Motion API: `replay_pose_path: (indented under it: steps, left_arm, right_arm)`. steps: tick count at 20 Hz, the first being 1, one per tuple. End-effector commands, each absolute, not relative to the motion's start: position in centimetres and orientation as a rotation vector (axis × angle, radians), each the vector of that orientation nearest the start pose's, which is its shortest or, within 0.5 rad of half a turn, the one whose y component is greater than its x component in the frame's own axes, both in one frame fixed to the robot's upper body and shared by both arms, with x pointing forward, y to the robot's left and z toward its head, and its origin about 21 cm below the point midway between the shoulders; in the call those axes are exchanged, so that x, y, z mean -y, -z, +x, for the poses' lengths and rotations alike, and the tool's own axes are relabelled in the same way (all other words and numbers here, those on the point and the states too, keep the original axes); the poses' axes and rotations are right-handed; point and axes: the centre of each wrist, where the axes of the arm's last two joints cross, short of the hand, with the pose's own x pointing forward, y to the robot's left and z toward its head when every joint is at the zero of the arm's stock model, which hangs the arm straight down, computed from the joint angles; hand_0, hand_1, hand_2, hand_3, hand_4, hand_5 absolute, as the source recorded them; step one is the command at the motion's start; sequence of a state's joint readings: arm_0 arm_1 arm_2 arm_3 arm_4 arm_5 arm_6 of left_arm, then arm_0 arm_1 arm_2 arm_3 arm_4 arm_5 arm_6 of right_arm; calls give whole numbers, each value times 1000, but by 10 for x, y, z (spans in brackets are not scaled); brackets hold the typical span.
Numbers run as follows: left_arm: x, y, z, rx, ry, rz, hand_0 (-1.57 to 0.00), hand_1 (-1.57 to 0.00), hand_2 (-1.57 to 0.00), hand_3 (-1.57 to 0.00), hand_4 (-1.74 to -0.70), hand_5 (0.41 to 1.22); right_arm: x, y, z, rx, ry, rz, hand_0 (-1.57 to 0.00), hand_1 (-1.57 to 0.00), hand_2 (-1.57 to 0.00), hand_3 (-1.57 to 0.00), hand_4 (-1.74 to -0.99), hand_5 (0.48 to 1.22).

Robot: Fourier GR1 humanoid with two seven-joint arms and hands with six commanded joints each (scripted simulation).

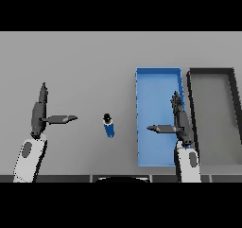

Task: Pick up the blue pipe and place it into the blue bin.

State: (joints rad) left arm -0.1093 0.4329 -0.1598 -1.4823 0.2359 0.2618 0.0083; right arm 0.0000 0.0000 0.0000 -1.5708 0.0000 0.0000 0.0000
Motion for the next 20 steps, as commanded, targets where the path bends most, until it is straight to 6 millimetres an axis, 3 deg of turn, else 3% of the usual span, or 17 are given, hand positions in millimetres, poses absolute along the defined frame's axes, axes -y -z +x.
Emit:
replay_pose_path:
  steps: [1,6,8,10,16,20]
  left_arm:
    - [-291,-27,272,1556,86,250,1,1,1,1,-1074,591]
    - [-295,-25,264,1562,88,250,1,1,1,1,-1074,591]
    - [-312,-38,260,1578,387,128,1,1,1,1,-1073,590]
    - [-322,-46,263,1543,483,77,1,1,1,1,-1076,587]
    - [-324,-45,259,1539,558,3,1,1,1,1,-1086,605]
    - [-308,-47,240,1526,694,-160,1,1,1,1,-1102,554]
  right_arm:
    - [228,3,248,1572,1,0,1,1,1,1,-1225,617]
    - [230,3,240,1585,-1,3,1,1,1,1,-1225,617]
    - [237,-1,226,1650,-200,-46,1,1,1,1,-1224,618]
    - [235,-7,218,1668,-273,-53,1,1,1,1,-1225,620]
    - [231,-8,215,1627,-318,-118,1,1,1,1,-1185,597]
    - [235,-12,216,1648,-339,-108,1,1,1,1,-1198,607]
